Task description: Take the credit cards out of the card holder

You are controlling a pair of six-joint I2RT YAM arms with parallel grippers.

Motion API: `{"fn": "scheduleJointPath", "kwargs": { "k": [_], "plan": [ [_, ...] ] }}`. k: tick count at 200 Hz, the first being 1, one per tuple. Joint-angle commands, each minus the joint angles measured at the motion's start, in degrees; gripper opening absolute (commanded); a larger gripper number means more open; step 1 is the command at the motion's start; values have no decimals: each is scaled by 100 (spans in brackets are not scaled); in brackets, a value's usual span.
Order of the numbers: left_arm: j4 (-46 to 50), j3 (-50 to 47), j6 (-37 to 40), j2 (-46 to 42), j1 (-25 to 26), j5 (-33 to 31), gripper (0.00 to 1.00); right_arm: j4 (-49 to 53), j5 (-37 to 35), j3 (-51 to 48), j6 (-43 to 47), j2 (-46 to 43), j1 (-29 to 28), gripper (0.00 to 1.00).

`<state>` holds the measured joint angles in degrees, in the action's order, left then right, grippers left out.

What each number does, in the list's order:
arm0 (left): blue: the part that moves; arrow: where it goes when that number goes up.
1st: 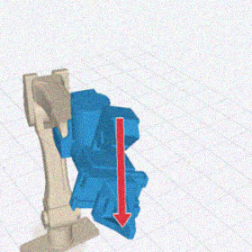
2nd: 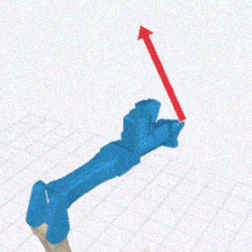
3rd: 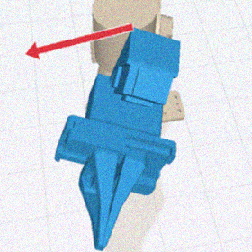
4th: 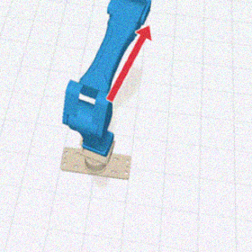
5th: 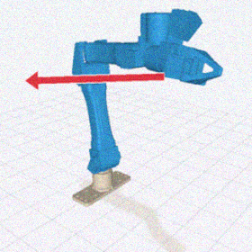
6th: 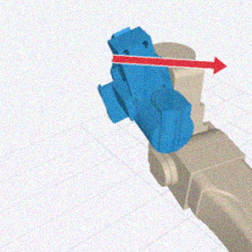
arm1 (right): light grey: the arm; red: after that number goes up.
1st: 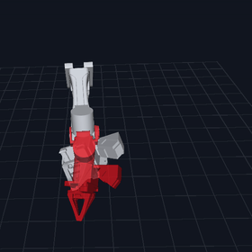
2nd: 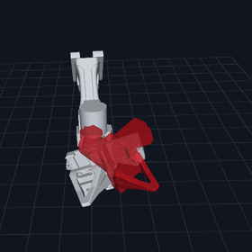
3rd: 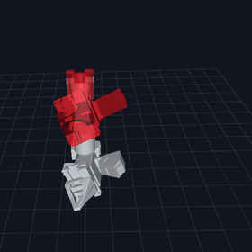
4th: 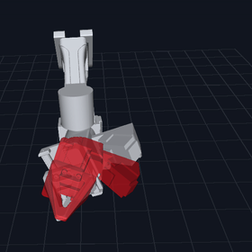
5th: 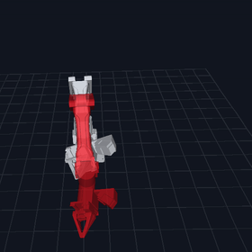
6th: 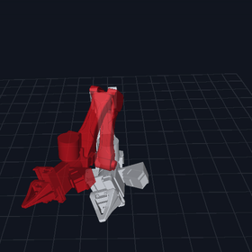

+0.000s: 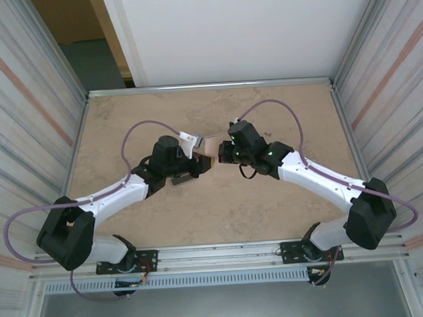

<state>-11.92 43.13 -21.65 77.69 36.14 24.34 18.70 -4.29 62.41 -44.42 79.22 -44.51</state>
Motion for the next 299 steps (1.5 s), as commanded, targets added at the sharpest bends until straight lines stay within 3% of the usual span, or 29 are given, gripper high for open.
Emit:
{"fn": "scheduleJointPath", "kwargs": {
  "k": [1,95,110,149,190,252,299],
  "plan": [
    [-188,218,151,-176,3,7,0,135,-182,-141,-67,-209,145,0],
    [-23,271,318,-251,-50,307,0,-7,-96,-370,159,-517,295,0],
    [19,322,349,-269,-122,661,0,-234,43,-509,326,-616,345,12],
    [1,413,381,-322,-320,1616,0,-990,772,-908,478,-745,608,28],
    [-236,395,214,-426,-458,2271,0,-1664,1430,-1316,546,-1009,823,31],
    [-546,392,107,-588,-580,3136,0,-2836,3069,-2214,421,-1736,1578,38],
    [-725,493,34,-622,-579,3856,0,-3523,4011,-2517,628,-2209,1612,40]
  ]
}}
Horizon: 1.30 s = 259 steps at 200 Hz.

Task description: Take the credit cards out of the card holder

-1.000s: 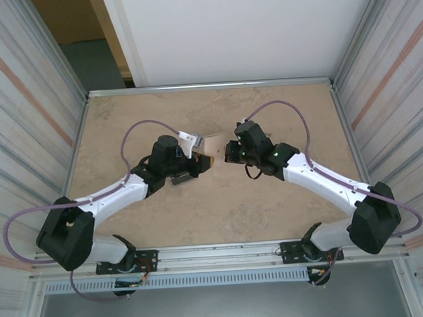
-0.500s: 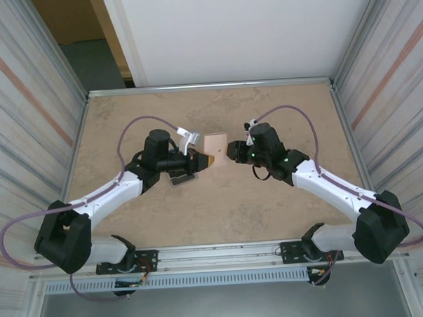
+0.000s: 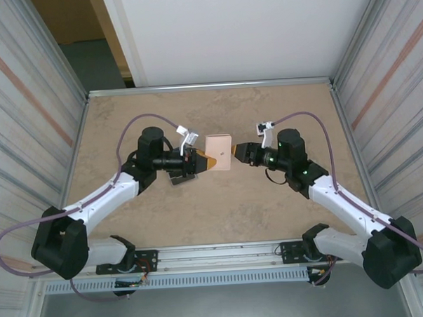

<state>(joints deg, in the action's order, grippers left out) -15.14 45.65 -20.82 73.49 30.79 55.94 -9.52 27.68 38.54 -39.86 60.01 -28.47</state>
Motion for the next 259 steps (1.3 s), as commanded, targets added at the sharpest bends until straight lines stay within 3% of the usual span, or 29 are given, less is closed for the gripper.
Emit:
{"fn": "scheduleJointPath", "kwargs": {
  "k": [1,123,259],
  "plan": [
    [-407,242,-52,-203,-40,710,0,-718,820,-133,171,-292,8,40],
    [-747,397,-220,-315,-39,922,0,-1241,1542,-356,338,-941,-9,40],
    [-875,410,-184,-454,-42,753,0,-1291,1511,-591,459,-1222,-231,40]
  ]
}}
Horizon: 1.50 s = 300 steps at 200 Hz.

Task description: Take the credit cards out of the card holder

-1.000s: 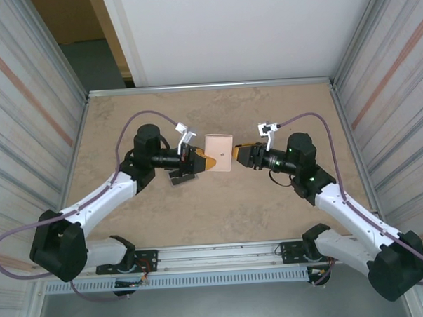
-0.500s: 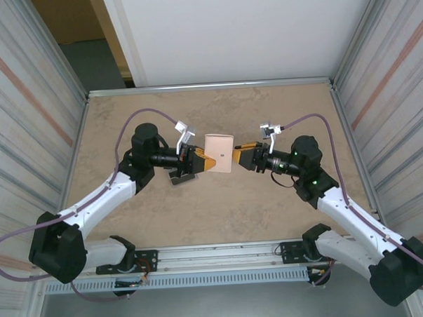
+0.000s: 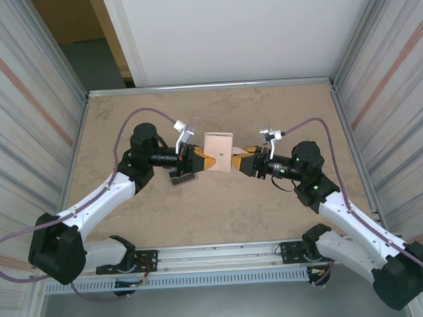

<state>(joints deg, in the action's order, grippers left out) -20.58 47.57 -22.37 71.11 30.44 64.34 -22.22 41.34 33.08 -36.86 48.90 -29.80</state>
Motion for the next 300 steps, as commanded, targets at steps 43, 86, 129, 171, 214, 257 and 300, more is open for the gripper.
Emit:
{"fn": "scheduleJointPath", "kwargs": {
  "k": [43,86,129,171,214,257,300],
  "plan": [
    [-367,213,-29,-284,-3,44,0,75,-99,-28,230,-30,-201,37],
    [-428,143,-13,-400,5,170,0,178,-336,1,245,55,-192,33],
    [-342,137,129,-476,59,246,0,113,-292,33,197,207,-193,30],
    [-234,141,161,-455,80,187,0,-73,-144,32,166,207,-193,32],
    [-305,167,101,-348,89,200,0,-371,171,70,135,238,-239,37],
    [-221,217,218,-330,186,373,0,-540,242,168,145,455,-297,37],
    [167,262,379,-326,234,199,0,-646,253,234,192,543,-305,26]
  ]
}}
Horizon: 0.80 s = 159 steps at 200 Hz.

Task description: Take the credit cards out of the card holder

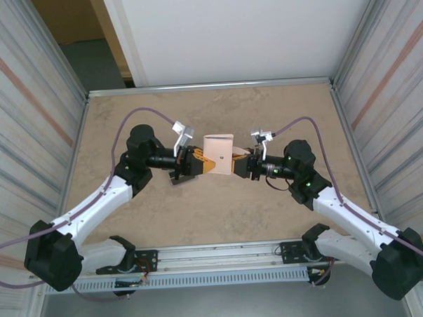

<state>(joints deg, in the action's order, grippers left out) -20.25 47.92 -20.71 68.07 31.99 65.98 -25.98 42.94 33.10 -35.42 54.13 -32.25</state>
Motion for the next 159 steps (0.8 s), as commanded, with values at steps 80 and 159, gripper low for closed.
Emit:
{"fn": "scheduleJointPath", "kwargs": {
  "k": [80,159],
  "plan": [
    [373,290,63,265,53,-552,43,1434,-1300,503,577,-462,-250,0],
    [566,357,-1,461,153,-1397,82,2238,-2369,844,705,-269,-438,0]
  ]
}}
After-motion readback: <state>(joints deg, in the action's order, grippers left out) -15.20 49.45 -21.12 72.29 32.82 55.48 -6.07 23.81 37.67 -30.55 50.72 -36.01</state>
